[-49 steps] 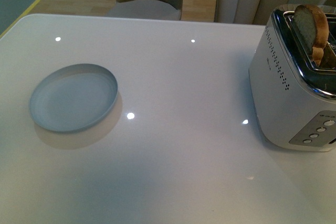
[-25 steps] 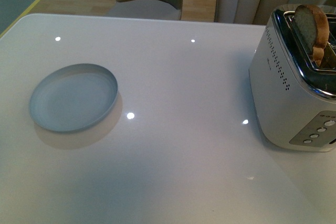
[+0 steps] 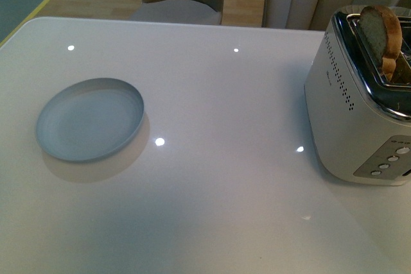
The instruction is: Left arm holds plate, right arm toasts bread
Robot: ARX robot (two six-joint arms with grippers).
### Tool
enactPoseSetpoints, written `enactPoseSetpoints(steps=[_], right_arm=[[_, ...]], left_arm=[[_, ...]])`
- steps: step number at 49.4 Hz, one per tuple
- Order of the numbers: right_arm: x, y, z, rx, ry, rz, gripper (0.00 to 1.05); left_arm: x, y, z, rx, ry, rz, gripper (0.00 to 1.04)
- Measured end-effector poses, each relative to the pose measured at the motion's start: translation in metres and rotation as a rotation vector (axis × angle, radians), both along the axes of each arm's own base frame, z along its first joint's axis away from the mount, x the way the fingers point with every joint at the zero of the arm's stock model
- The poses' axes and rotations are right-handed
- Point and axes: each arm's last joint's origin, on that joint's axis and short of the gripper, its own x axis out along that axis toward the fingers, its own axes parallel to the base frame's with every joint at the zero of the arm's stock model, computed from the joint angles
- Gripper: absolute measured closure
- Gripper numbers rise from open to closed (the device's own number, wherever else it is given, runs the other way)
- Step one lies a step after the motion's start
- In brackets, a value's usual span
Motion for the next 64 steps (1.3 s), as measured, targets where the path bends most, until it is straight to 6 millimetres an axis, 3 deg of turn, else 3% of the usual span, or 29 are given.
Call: enactPoseSetpoints(steps=[43, 50, 64], right_arm=[[0.000, 0.000, 0.000, 0.000, 0.000, 0.000, 0.09], [0.000, 0.000, 0.000, 0.000, 0.000, 0.000, 0.09], [0.000, 0.000, 0.000, 0.000, 0.000, 0.000, 0.09]], left_arm=[[-0.019, 0.000, -0.003, 0.000, 0.005, 0.000, 1.02], [-0.019, 0.000, -0.003, 0.000, 0.005, 0.000, 0.79], [-0.019, 0.000, -0.003, 0.000, 0.005, 0.000, 0.14]])
